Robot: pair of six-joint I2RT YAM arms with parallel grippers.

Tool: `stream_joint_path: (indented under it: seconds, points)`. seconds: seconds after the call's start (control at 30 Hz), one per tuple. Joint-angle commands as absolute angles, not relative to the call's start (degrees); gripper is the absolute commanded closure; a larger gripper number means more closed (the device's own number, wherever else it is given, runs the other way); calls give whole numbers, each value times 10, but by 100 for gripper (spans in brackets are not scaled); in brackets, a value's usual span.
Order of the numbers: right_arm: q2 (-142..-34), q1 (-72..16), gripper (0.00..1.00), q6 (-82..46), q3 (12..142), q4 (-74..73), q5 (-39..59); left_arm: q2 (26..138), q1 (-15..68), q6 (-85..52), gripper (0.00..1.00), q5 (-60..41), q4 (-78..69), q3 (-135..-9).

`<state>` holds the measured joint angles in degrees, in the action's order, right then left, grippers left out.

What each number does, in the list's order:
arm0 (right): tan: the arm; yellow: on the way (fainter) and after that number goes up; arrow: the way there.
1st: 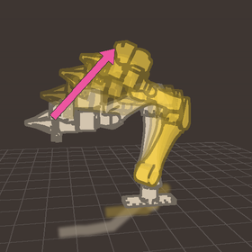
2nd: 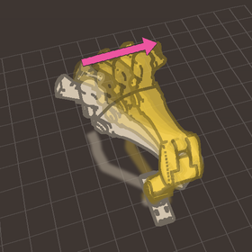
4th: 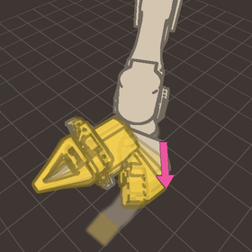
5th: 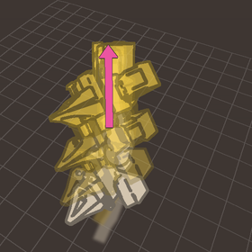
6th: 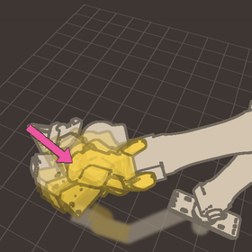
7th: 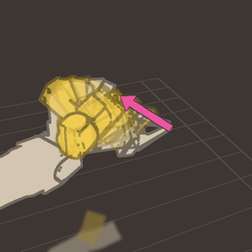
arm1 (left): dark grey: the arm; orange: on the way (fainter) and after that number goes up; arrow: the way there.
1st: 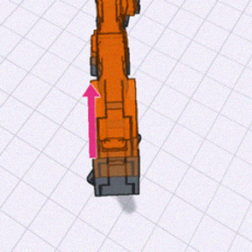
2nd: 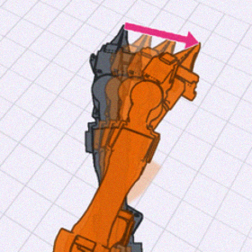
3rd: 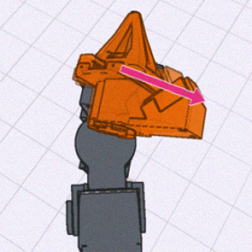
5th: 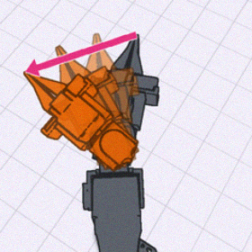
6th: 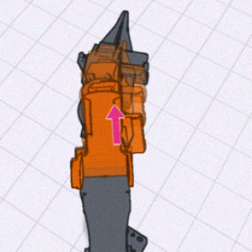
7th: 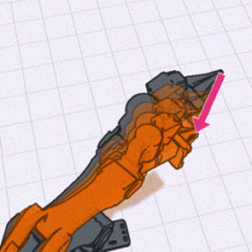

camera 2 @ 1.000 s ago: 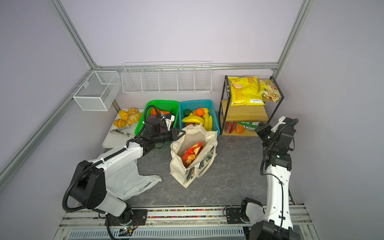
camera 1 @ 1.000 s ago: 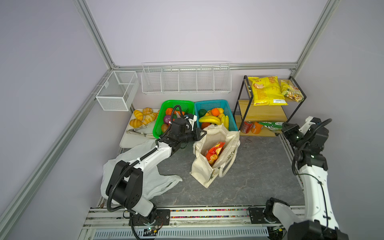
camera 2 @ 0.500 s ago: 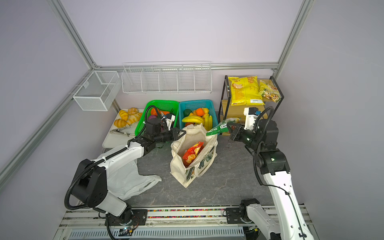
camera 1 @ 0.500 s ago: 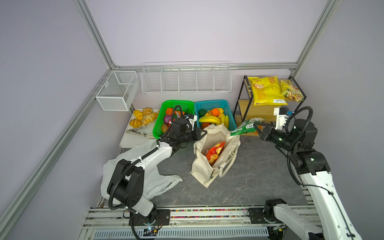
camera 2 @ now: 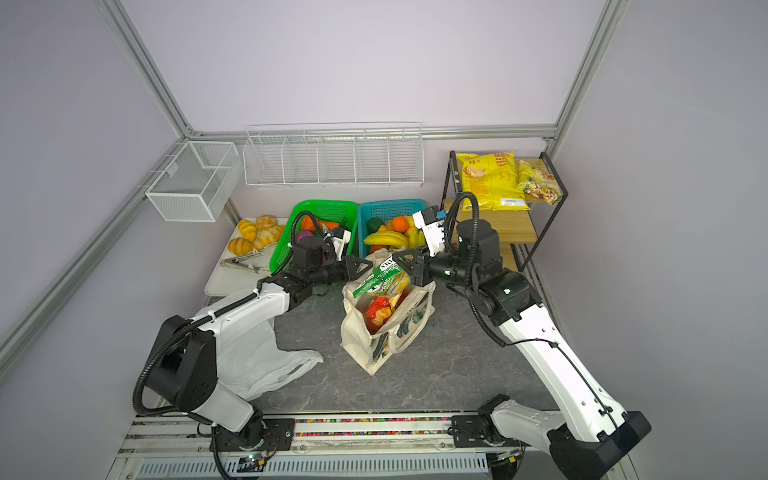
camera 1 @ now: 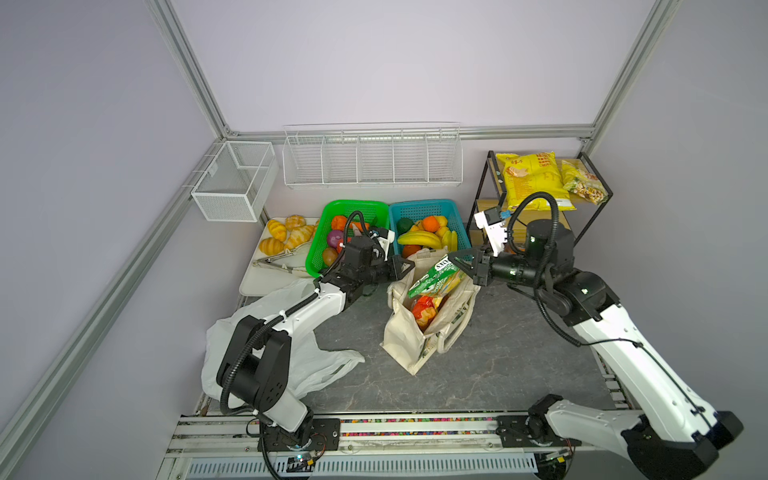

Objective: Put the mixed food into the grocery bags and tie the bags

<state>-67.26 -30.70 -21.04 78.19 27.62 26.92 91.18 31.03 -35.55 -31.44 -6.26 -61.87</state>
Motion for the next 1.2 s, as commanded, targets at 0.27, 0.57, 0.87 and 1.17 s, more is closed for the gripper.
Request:
stream_joint_path:
  seconds: [0.27,0.57,0.87,1.17]
  points:
    - [-725,-323,94,-198,774,217,295,919,309,-357,100,-319,-63,-623]
    - [-757,-323,94,-177,746,235,273,912,309,-355,100,-321,-61,-622]
    - [-729,-322,94,-180,787,240,279,913,309,-356,100,-321,-62,-622]
    - [-734,-320,94,-175,796,230,272,914,309,-356,100,-321,-62,-621]
